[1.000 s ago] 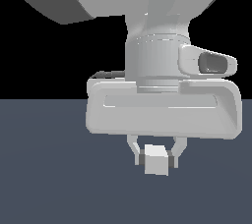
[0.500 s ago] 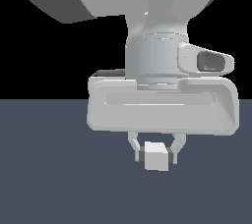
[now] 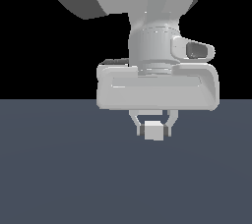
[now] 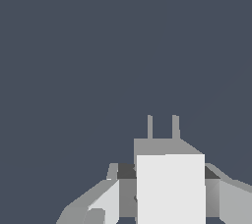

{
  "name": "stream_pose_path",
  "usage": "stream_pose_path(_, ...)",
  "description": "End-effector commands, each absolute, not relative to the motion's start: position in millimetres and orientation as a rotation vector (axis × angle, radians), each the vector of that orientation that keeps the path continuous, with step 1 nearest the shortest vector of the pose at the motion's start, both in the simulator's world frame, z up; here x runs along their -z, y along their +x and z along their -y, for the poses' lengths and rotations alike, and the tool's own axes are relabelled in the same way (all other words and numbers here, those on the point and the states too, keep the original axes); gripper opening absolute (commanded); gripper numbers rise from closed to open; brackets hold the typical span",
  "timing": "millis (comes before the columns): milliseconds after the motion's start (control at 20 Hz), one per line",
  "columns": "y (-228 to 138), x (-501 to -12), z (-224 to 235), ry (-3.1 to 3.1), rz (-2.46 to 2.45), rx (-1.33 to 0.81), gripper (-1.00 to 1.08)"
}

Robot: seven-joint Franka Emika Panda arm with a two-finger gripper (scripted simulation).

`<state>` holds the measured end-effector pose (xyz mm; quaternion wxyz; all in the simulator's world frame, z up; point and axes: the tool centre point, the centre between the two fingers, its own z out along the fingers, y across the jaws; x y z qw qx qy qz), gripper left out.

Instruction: Plug the charger into the wall socket.

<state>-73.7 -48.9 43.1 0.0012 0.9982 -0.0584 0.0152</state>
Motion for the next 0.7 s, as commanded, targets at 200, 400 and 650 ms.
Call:
stream_pose_path(200, -32.7, -72.1, 53.1, 3.136, 0.141, -0.049, -1.00)
stream_pose_path(400, -12.5, -85.5, 54.5, 3.137, 0.120, -0.049, -1.00)
stream_pose_path(650, 3.8, -95.7, 55.3, 3.138, 0.104, -0.049, -1.00)
